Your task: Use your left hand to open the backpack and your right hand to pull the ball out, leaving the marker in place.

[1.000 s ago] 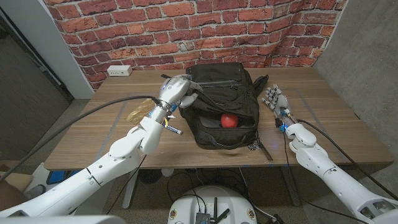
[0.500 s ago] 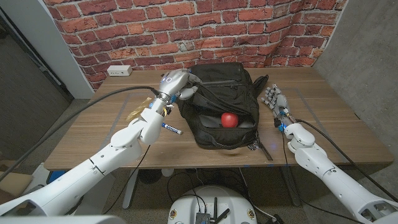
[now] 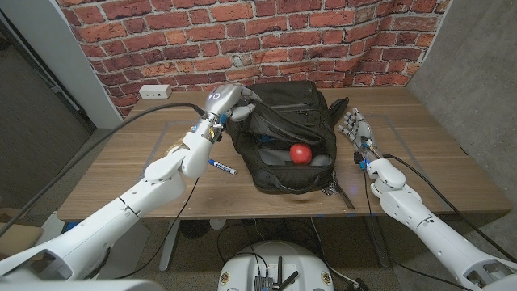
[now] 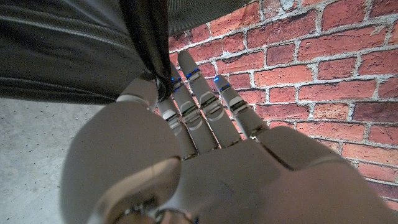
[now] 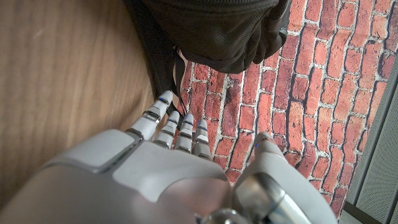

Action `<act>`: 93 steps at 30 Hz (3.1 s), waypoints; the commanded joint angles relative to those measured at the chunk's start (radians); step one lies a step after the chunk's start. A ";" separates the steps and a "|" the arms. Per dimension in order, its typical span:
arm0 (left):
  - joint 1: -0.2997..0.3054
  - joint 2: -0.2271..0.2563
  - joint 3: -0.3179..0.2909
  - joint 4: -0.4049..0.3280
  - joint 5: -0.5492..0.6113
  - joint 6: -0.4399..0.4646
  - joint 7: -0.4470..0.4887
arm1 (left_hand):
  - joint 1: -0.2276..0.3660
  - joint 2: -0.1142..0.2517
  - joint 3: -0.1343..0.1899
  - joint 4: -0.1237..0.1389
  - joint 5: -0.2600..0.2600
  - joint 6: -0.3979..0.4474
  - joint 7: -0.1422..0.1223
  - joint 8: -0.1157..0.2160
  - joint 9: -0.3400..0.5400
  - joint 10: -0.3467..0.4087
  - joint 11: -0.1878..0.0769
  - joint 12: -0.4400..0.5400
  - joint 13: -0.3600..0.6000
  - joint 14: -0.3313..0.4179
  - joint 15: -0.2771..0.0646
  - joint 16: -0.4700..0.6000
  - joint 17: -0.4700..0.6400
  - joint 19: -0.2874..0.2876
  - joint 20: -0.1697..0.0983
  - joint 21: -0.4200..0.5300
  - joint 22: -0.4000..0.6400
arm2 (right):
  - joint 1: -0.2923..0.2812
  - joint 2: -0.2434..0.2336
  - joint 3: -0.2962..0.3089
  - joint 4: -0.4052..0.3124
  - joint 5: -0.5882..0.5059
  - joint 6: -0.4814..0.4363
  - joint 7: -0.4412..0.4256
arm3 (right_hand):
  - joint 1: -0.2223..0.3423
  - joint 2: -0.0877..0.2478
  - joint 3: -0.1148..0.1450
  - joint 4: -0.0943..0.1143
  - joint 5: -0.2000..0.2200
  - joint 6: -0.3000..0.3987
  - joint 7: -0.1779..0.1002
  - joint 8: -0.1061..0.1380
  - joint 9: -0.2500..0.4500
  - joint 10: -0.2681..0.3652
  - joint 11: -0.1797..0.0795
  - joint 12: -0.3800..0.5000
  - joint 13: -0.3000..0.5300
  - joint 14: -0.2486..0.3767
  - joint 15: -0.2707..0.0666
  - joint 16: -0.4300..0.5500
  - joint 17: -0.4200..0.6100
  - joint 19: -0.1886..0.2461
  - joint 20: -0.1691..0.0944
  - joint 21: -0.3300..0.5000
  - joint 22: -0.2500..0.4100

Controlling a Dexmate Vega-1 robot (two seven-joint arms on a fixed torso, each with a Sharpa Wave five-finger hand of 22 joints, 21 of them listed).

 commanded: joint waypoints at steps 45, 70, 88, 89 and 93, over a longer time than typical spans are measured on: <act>-0.195 -0.141 0.022 0.179 -0.309 -0.039 -0.066 | 0.004 0.007 0.018 0.001 0.004 0.027 0.031 0.005 0.008 0.011 0.001 0.002 0.003 0.025 -0.026 -0.001 0.004 0.017 -0.141 -0.002 0.004 | -0.134 -0.059 0.044 -0.199 -0.102 -0.002 -0.170 | 0.002 0.044 0.005 -0.010 -0.001 0.010 -0.001 0.000 0.004 0.010 -0.003 0.000 0.002 0.007 -0.007 0.010 0.005 0.008 -0.003 0.004 0.002; -0.188 -0.200 0.001 0.166 -0.465 0.018 -0.048 | 0.003 0.009 0.023 0.001 0.005 0.025 0.040 0.004 0.009 0.008 0.001 0.001 0.003 0.031 -0.025 -0.001 0.004 0.021 -0.140 -0.002 0.004 | -0.249 -0.097 0.086 -0.345 -0.171 -0.028 -0.263 | 0.006 0.044 0.008 -0.015 -0.001 0.017 0.001 0.002 0.004 0.020 -0.003 0.003 0.002 0.014 -0.014 0.013 0.005 0.015 -0.004 0.005 0.002; -0.254 -0.248 0.023 0.228 -0.550 0.024 -0.065 | 0.003 0.007 0.027 0.001 0.005 0.021 0.041 0.002 0.009 0.009 0.003 0.002 0.004 0.030 -0.025 -0.004 0.003 0.025 -0.140 -0.002 0.004 | -0.330 -0.129 0.115 -0.445 -0.266 -0.055 -0.327 | 0.003 0.036 0.006 -0.016 -0.003 0.033 0.005 0.006 0.004 0.036 -0.005 0.008 0.002 0.035 -0.015 0.021 0.006 0.032 -0.001 0.010 0.002; -0.257 -0.250 0.024 0.232 -0.555 0.023 -0.067 | 0.003 0.007 0.027 0.001 0.005 0.021 0.041 0.002 0.009 0.009 0.003 0.002 0.004 0.030 -0.025 -0.004 0.003 0.025 -0.139 -0.002 0.004 | -0.335 -0.132 0.116 -0.454 -0.271 -0.061 -0.330 | 0.002 0.035 0.005 -0.015 -0.003 0.035 0.005 0.006 0.004 0.039 -0.005 0.008 0.002 0.035 -0.015 0.021 0.006 0.033 -0.001 0.010 0.002; -0.274 -0.256 0.033 0.246 -0.567 0.025 -0.074 | 0.003 0.006 0.027 0.000 0.005 0.024 0.040 0.003 0.010 0.008 0.003 0.002 0.004 0.029 -0.025 -0.004 0.003 0.026 -0.139 -0.002 0.004 | -0.356 -0.143 0.121 -0.488 -0.296 -0.086 -0.345 | 0.000 0.035 0.005 -0.015 -0.003 0.038 0.005 0.007 0.004 0.045 -0.005 0.010 0.002 0.037 -0.017 0.022 0.006 0.036 -0.001 0.011 0.001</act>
